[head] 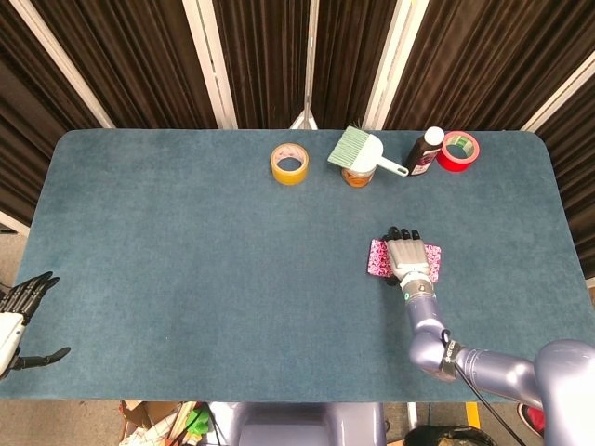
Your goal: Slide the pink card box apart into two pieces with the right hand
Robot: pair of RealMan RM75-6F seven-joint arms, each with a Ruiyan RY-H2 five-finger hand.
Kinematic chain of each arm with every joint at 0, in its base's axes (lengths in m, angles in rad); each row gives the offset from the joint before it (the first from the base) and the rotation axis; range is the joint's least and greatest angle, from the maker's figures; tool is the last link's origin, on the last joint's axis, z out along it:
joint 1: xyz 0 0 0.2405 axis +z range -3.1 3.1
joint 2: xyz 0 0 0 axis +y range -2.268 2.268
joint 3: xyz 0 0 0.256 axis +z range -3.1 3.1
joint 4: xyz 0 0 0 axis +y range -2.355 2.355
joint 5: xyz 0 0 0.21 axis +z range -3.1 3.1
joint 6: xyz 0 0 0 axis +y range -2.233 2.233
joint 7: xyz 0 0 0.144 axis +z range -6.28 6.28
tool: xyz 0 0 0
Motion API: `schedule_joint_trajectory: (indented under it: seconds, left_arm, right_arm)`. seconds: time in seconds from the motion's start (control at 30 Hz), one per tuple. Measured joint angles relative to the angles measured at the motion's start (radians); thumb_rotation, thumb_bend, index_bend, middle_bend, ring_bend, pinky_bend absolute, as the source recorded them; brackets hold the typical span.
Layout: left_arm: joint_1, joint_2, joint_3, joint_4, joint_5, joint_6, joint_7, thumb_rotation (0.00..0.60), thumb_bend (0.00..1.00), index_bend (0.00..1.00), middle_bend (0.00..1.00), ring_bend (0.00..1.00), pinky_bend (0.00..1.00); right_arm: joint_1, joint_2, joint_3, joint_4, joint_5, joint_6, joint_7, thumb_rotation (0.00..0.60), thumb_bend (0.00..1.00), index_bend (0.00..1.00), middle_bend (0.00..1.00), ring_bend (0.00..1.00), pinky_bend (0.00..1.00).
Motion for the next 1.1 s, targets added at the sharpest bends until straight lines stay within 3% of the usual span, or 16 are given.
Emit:
schedule_joint_trajectory:
  seconds: [1.1]
  left_arm:
    - [0.001, -0.002, 0.000, 0.000, 0.001, 0.002, 0.008, 0.600, 0.00, 0.00, 0.00, 0.00, 0.00]
  right_arm:
    - [-0.006, 0.033, 0.009, -0.051, -0.017, 0.020, 0.018, 0.600, 0.30, 0.49, 0.09, 0.00, 0.00]
